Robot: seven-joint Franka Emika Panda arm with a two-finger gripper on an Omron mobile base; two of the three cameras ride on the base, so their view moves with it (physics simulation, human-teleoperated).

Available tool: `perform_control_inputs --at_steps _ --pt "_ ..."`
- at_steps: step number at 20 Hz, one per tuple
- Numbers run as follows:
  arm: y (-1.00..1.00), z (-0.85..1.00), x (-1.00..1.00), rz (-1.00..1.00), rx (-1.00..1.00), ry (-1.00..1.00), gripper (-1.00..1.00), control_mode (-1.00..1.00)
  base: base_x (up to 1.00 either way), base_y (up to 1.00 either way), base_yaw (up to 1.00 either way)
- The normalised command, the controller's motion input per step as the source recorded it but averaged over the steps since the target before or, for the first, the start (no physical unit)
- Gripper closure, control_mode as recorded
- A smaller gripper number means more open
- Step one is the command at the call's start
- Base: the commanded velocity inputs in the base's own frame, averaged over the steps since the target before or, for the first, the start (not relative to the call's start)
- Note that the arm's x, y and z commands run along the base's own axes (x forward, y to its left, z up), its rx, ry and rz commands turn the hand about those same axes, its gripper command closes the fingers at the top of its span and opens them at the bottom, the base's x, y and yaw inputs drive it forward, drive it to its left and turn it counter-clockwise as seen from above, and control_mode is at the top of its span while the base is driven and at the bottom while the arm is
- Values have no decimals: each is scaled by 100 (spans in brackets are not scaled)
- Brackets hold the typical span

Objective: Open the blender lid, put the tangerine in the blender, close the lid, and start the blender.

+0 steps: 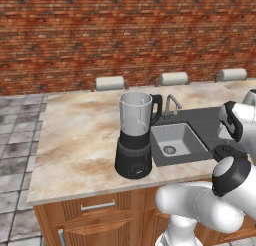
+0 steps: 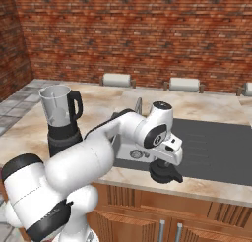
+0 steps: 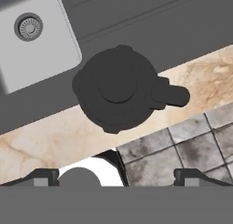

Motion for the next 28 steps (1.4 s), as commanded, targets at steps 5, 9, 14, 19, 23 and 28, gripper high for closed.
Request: perform_control_inputs --at_steps 5,9,14,19,23,28 --pt "0 -20 48 0 3 0 -100 -100 0 0 0" --pt "-5 -20 41 0 2 0 -100 -100 0 0 0" --pt "-20 -20 17 0 2 1 -100 -100 0 0 0" --pt "0 -20 2 0 0 1 -100 -100 0 0 0" --pt "0 -23 0 0 0 2 -100 -100 0 0 0" --pt "1 -23 1 0 0 1 -100 -100 0 0 0"
